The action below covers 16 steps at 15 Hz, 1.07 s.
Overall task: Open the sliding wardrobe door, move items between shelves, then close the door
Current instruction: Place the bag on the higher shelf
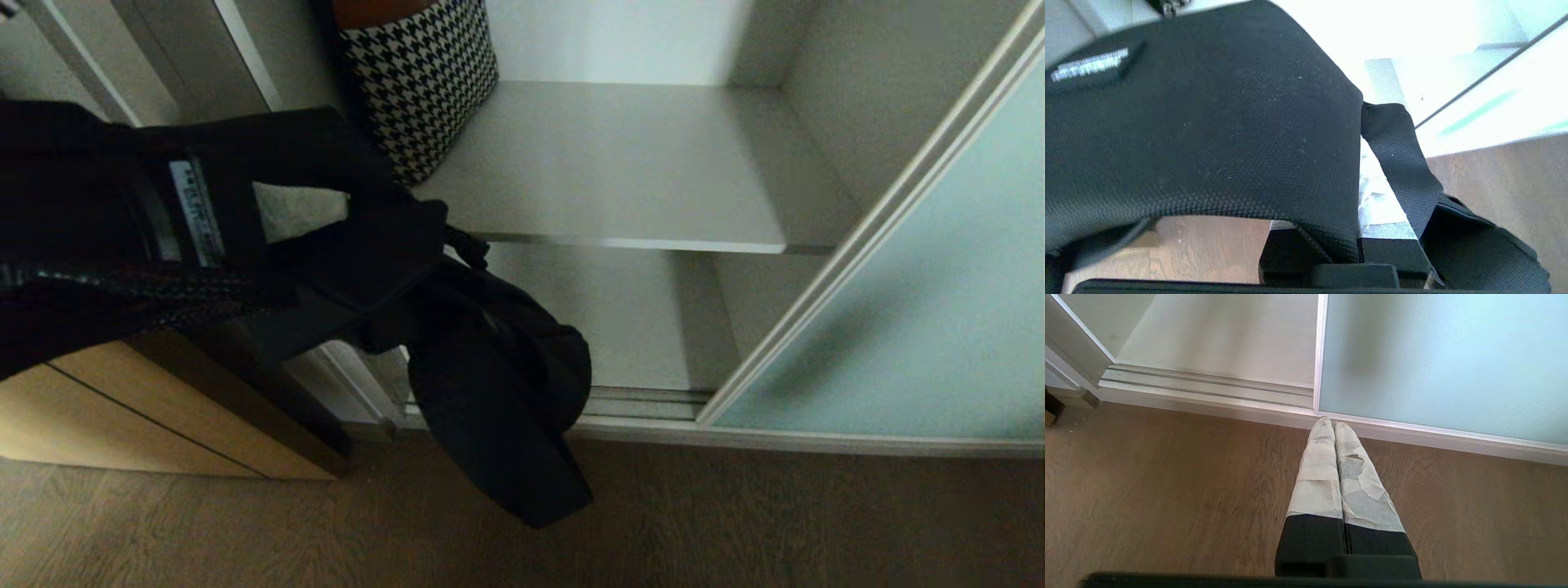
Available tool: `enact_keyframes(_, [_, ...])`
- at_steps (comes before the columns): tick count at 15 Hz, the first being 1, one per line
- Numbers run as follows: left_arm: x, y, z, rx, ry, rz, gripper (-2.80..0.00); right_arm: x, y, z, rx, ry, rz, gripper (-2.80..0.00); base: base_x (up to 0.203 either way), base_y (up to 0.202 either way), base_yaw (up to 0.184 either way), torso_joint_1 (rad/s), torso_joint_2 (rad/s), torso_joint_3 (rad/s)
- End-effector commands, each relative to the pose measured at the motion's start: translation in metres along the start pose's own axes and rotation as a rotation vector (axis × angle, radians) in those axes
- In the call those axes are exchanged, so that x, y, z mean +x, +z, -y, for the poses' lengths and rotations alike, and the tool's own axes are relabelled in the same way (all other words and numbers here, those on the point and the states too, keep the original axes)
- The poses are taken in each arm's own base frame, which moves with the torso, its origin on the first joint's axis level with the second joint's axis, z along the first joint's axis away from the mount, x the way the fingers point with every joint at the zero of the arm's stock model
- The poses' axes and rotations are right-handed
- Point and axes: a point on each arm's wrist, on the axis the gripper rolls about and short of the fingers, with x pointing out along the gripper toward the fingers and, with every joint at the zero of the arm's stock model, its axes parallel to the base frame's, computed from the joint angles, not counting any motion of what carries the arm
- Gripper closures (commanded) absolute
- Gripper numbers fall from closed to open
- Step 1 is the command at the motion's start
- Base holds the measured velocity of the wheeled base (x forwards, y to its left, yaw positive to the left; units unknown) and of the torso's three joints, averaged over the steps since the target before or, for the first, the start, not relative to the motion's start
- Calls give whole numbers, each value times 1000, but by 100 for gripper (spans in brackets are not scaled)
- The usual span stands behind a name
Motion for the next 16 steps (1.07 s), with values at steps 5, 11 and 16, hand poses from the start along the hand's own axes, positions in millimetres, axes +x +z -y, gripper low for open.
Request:
enact_keyframes(5, [21,35,17,74,-82,81,0,0,0,0,0,1,2,0,0,0,0,0,0,0])
enact_keyframes(11, [31,60,38,97,-152,153,0,0,0,0,0,1,2,0,0,0,0,0,0,0])
enact_keyframes(16, [66,74,64,107,-193,188,0,0,0,0,0,1,2,0,0,0,0,0,0,0])
